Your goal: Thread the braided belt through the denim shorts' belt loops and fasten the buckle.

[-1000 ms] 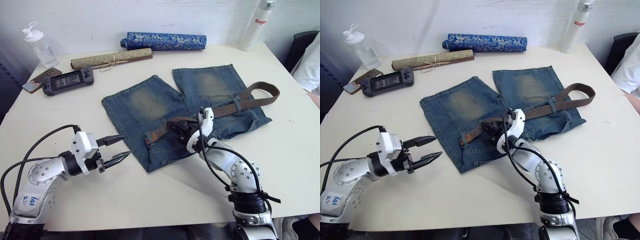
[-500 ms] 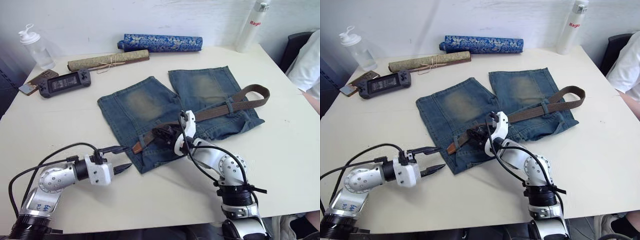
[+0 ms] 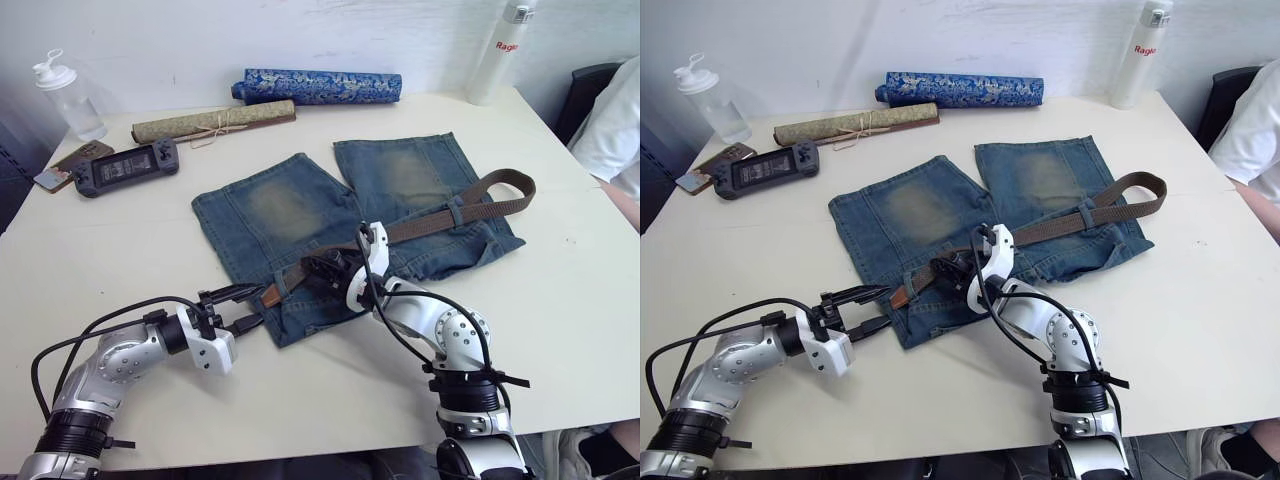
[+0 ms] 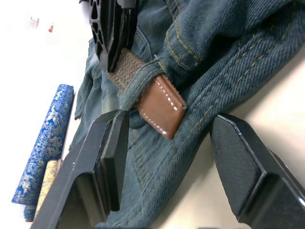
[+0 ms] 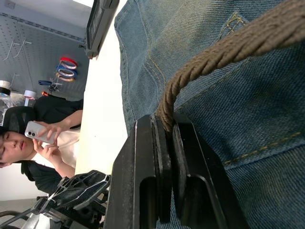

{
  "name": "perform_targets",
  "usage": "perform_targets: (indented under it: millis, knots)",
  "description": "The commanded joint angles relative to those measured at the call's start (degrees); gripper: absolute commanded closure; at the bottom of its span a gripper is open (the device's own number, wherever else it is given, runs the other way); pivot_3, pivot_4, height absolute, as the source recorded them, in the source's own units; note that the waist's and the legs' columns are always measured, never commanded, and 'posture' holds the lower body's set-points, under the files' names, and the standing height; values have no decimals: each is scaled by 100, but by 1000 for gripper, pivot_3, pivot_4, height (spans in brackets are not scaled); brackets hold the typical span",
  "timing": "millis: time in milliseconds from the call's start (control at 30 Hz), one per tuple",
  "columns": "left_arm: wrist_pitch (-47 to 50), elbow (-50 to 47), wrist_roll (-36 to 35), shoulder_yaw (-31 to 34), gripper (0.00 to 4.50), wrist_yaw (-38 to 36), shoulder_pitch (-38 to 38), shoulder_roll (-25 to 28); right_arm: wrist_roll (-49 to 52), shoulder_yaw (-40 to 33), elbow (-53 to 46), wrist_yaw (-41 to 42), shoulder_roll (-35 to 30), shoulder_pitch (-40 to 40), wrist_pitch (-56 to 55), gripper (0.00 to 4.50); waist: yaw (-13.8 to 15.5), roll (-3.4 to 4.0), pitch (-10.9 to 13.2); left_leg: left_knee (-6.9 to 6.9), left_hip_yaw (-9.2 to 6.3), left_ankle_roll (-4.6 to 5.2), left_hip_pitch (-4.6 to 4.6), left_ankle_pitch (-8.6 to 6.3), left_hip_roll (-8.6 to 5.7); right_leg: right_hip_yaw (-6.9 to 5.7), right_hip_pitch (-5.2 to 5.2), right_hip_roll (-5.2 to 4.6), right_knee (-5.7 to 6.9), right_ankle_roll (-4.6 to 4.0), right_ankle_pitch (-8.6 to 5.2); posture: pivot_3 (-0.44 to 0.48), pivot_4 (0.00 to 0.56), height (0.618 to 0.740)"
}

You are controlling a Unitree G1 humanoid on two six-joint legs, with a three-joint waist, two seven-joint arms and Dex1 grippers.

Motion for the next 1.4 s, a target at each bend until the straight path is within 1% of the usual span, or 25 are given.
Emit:
perform_targets:
  millis: [33,200,333,433,533,633,733,933,1100,1200,1267,1400]
  knots:
    - [-30,-102,67,-79,1607,202,-102,4,27,75,121,-48,130,124,221,4500,-3,0,0,0,0,0,0,0,0,0,0,0,0,0,0,0,150,637]
    - [189,-376,-289,-227,1607,120,-79,-10,18,42,104,-51,163,138,271,4500,-10,2,-1,0,-1,0,0,0,-2,0,0,0,0,1,0,0,150,637]
    - [207,-514,-586,-179,1607,-6,184,220,-9,35,123,-39,171,124,287,4500,-26,4,-2,-2,-2,0,0,0,-1,0,0,0,0,0,-1,0,150,637]
    - [230,-517,-643,-119,1607,5,235,308,-16,21,131,-31,180,116,295,4500,-26,6,-2,-3,-3,0,0,0,0,0,-1,1,1,-1,-4,0,150,637]
    - [323,-489,-625,-177,1607,45,137,227,-25,5,133,-39,212,109,294,4500,-15,5,-3,-1,-3,0,-1,0,-2,0,0,0,1,-1,-4,0,150,637]
    - [469,-647,-866,-258,1607,9,90,83,-23,-17,117,-60,239,125,309,4500,-24,5,-3,-3,-4,0,0,0,-2,0,0,0,1,-1,-4,0,150,637]
    - [625,-874,-1277,-296,1607,-226,302,191,-36,-38,96,-69,232,147,355,4500,-30,6,-3,-3,-4,0,0,0,-2,0,0,0,1,-1,-4,0,150,637]
    - [937,-1232,-1708,-431,1607,-531,588,189,-48,-43,80,-78,241,159,380,4500,-17,8,-4,-3,-5,0,-2,0,-2,0,-1,0,1,-2,-5,0,150,637]
    - [957,-1396,-1811,-298,1607,-666,801,320,-60,-58,105,-57,234,142,393,4500,-26,9,-4,-4,-5,0,-1,-1,-2,0,0,0,0,-2,-6,0,150,637]
    - [1053,-1371,-1994,-52,1607,-634,847,359,-79,-60,123,-20,232,134,395,4500,-23,9,-3,-3,-5,0,-1,-1,-1,0,-1,1,1,-3,-7,0,150,637]
    - [1267,-1340,-2153,63,1607,-560,805,273,-88,-59,139,-3,239,125,399,4500,-16,8,-4,-3,-6,0,-2,-1,-1,0,-1,0,1,-3,-8,0,150,637]
    - [1738,-1500,-2601,191,1607,-672,885,211,-87,-59,142,-3,250,117,418,4500,-27,9,-4,-4,-7,1,-1,-1,-1,0,0,1,1,-1,-9,0,150,637]
